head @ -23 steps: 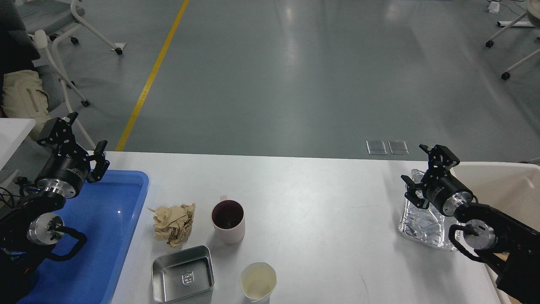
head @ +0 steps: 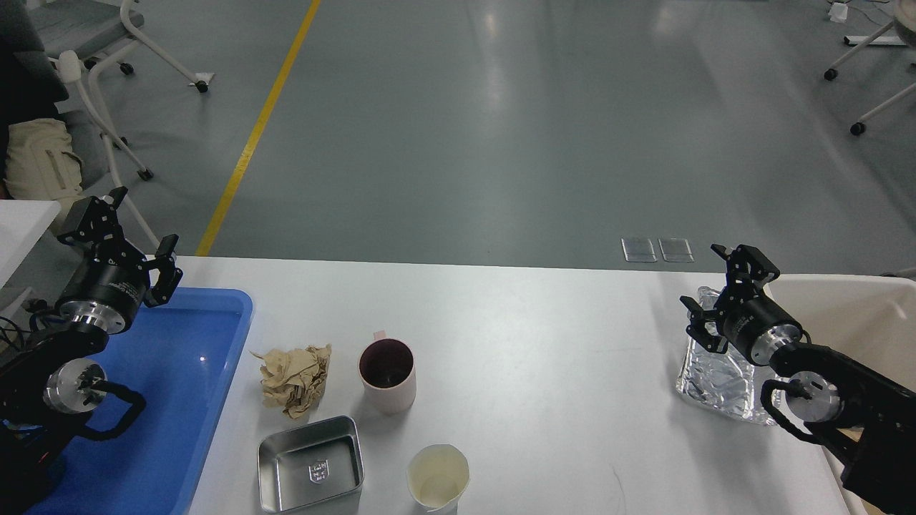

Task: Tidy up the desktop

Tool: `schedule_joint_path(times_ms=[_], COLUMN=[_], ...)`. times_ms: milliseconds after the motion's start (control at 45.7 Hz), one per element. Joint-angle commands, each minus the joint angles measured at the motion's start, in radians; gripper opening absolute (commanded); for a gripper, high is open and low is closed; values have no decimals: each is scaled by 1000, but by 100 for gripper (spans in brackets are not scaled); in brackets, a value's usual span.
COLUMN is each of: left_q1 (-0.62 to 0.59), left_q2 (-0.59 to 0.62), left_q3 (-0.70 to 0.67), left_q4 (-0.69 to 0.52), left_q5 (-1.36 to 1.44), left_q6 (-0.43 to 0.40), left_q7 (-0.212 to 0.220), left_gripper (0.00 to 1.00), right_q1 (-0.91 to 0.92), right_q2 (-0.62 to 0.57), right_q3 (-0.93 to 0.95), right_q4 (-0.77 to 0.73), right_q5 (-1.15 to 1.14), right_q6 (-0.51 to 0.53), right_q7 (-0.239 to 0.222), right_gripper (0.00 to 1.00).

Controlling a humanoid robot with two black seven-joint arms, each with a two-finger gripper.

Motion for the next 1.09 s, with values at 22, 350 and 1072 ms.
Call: schedule_joint_path(times_ms=[22,350,1072], left_q1=[2,0,0], left_q2=[0,-4,-4], left_q3=[-3,-11,-8], left_q4=[1,2,-1], left_q5=[0,-9,-9], left_q6=[-2,2,4], left_q7=[-1,-14,-19], left_gripper=[97,97,97], right_q1=[0,-2,-2], right_q2=[0,0,0], right_q3=[1,1,1], right_q4=[0,0,0], right_q5=[0,0,0], right_q6=[0,0,0], right_q7=[0,0,1], right_gripper=[100,100,100])
